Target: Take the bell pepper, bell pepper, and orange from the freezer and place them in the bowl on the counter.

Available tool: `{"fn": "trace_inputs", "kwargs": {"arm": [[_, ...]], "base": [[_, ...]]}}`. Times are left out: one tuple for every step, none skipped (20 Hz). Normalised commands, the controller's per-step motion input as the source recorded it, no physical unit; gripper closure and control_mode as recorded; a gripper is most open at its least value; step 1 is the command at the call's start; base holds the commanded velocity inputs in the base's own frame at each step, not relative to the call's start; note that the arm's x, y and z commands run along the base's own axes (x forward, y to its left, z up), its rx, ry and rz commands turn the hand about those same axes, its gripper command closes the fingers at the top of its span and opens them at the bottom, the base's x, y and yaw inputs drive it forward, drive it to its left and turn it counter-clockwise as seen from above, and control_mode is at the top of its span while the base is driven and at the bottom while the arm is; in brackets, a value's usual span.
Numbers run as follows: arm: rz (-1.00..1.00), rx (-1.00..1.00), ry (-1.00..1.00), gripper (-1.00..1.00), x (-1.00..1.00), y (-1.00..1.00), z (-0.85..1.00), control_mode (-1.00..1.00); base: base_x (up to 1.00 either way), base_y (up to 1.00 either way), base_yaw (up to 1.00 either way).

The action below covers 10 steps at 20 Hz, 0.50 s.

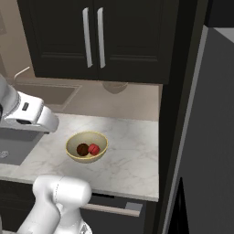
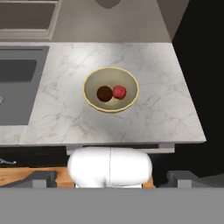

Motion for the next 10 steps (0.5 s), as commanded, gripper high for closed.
{"fn": "trace_inputs", "kwargs": {"arm": [[0.00,0.00,0.00,-1.00,-0.30,0.00,0.14,-1.00],[0.00,0.00,0.00,-1.00,-0.32,0.00,0.14,-1.00],[0.00,0.00,0.00,-1.00,-0.30,0.00,0.09,-1.00],[0.00,0.00,0.00,-1.00,-0.10,0.00,0.19,-1.00],[0.00,0.00,0.01,-1.00,-0.09,0.00,0.26,-1.00],[0.00,0.00,0.00,-1.00,-0.22,0.00,0.16,-1.00],[0.00,0.00,0.00,-1.00,-0.24,0.00,0.13,-1.00],[0.00,0.00,0.00,-1.00,-0.17,0.00,0.19,-1.00],[0.00,0.00,0.00,-1.00,-0.21,0.00,0.24,-1.00],[0.00,0.00,0.00,-1.00,-0.29,-0.01,0.20,-1.00]], "base": [[0.00,0.00,0.00],[0.00,0.00,0.00],[0.00,0.00,0.00],[0.00,0.00,0.00],[0.00,0.00,0.00],[0.00,0.00,0.00],[0.00,0.00,0.00],[0.00,0.00,0.00],[0.00,0.00,0.00],[0.00,0.00,0.00]]}}
